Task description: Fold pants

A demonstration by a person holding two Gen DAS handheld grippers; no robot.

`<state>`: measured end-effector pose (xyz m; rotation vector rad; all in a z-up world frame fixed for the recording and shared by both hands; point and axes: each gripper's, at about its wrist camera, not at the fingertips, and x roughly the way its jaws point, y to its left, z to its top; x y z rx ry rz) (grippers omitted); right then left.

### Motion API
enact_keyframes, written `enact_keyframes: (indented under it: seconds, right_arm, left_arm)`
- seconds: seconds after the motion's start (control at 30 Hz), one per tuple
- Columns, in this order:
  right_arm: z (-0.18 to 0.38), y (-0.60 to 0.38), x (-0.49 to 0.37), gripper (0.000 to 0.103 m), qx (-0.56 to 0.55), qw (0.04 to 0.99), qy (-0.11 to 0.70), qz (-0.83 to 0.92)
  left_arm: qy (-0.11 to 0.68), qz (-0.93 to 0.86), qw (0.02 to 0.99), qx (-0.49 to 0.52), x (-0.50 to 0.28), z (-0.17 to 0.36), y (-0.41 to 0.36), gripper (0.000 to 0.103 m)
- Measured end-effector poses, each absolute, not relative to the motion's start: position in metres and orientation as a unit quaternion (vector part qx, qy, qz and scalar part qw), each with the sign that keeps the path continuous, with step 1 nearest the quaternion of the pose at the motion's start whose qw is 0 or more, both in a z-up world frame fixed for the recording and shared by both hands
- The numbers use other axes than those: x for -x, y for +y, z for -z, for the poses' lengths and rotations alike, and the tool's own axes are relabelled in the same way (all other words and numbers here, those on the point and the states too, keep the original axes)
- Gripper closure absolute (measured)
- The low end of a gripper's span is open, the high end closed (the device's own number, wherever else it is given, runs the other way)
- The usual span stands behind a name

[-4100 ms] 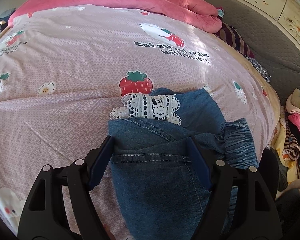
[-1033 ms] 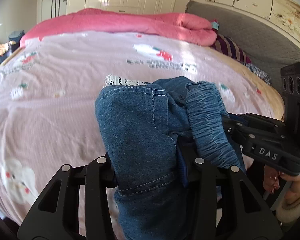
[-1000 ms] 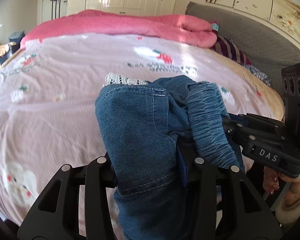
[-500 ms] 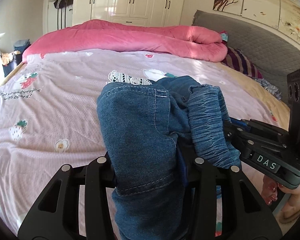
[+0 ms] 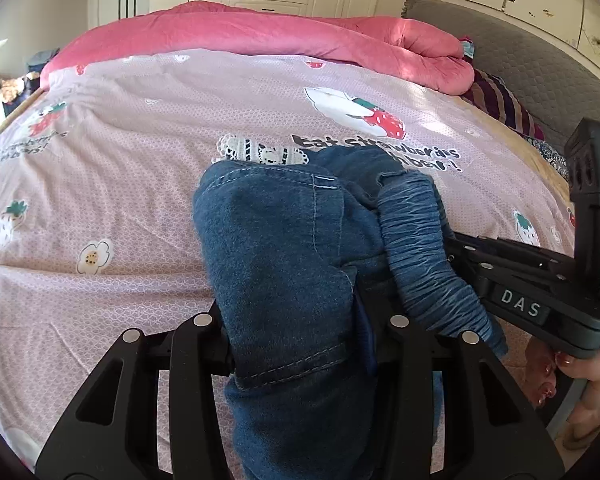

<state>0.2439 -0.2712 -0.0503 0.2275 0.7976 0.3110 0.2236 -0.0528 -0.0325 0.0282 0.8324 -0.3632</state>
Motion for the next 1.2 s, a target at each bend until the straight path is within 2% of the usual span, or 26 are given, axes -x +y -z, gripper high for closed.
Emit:
enact_keyframes:
  seconds: [0.47, 0.5, 0.57, 0.63, 0.73, 1.2]
  right_arm:
    - [0.057, -0.273, -0.241, 0.074, -0.11, 0.905, 0.389, -0.133]
    - [0.057, -0.275, -0.239, 0.072, -0.115, 0.905, 0.389, -0.131]
    - [0.054, -0.278, -0.236, 0.057, -0.119, 0.907, 0.385, -0.126]
    - [0.05, -0.281, -0.23, 0.05, -0.123, 0.91, 0.374, -0.126]
    - [0.044, -0.281, -0.221, 0.049, -0.117, 0.918, 0.357, -0.127]
    - [0.022, -0.278, -0.193, 0.026, -0.081, 0.938, 0.314, -0.127]
  left_arm:
    - [0.407, 0.171, 0.897, -0.008, -0.223, 0.04, -0.05, 0.058]
    - [0.406, 0.172, 0.897, -0.007, -0.223, 0.041, -0.05, 0.058]
    - [0.406, 0.173, 0.897, -0.004, -0.222, 0.041, -0.049, 0.058]
    - [0.406, 0.175, 0.897, 0.0, -0.223, 0.04, -0.047, 0.057]
    - [0.406, 0.178, 0.896, 0.004, -0.222, 0.04, -0.045, 0.056]
    - [0.397, 0.179, 0.9, 0.004, -0.21, 0.032, -0.041, 0.048]
